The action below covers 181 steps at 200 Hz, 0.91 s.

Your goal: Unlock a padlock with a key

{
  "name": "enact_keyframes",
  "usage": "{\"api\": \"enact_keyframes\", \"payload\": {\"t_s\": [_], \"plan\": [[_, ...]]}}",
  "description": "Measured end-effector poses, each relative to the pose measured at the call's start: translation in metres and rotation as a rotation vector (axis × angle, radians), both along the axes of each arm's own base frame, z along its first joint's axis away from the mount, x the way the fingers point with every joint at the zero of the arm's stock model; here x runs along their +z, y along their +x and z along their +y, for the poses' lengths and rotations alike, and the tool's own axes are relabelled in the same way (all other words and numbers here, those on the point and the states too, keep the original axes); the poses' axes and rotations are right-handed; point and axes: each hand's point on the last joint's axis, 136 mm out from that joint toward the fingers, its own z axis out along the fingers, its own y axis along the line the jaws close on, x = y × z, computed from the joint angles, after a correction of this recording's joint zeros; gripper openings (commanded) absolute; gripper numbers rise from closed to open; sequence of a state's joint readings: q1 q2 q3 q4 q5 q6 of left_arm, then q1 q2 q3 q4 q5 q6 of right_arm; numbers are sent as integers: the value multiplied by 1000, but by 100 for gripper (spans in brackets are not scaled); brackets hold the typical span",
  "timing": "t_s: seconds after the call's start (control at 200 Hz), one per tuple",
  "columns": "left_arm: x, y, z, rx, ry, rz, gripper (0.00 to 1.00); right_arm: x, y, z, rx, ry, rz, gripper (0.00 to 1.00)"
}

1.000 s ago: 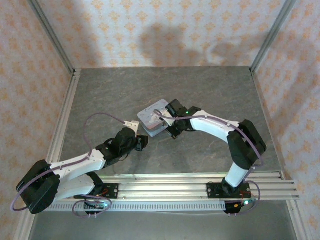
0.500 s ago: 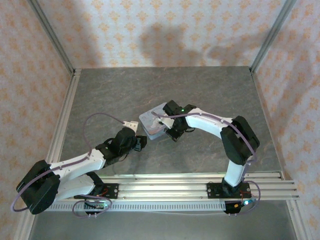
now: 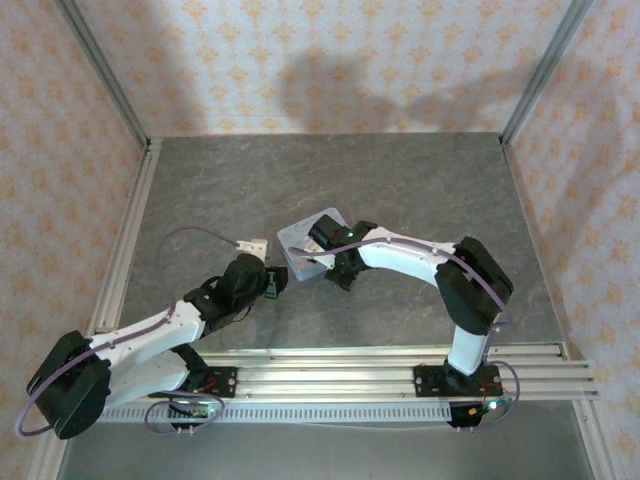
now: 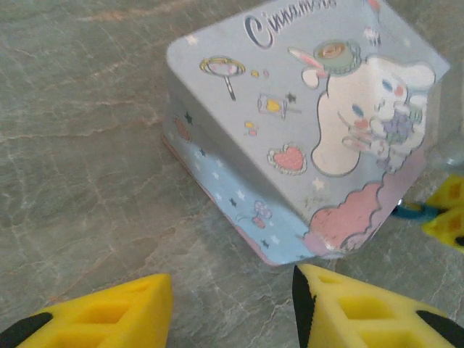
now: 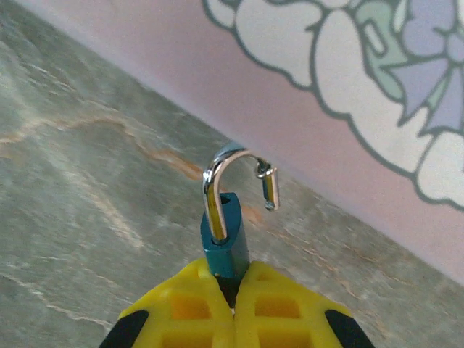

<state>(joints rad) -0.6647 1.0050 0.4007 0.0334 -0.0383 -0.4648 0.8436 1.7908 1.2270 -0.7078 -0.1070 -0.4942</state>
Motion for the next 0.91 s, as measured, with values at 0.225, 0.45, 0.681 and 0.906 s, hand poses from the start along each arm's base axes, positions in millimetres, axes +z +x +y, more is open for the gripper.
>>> {"api": "enact_keyframes", "payload": {"t_s": [0.225, 0.45, 0.681, 0.906], "plan": [[8, -9, 13, 43, -35, -31, 48, -17, -17, 15, 23, 65, 118, 0], [10, -13, 22, 63, -24, -29, 48, -18, -9, 7, 15, 0, 56, 0], [7, -13, 25, 71, -12, -18, 48, -15, 7, -7, -25, -80, -42, 0], [4, -15, 26, 71, -4, -8, 48, -13, 9, -9, -8, -92, -64, 0]]}}
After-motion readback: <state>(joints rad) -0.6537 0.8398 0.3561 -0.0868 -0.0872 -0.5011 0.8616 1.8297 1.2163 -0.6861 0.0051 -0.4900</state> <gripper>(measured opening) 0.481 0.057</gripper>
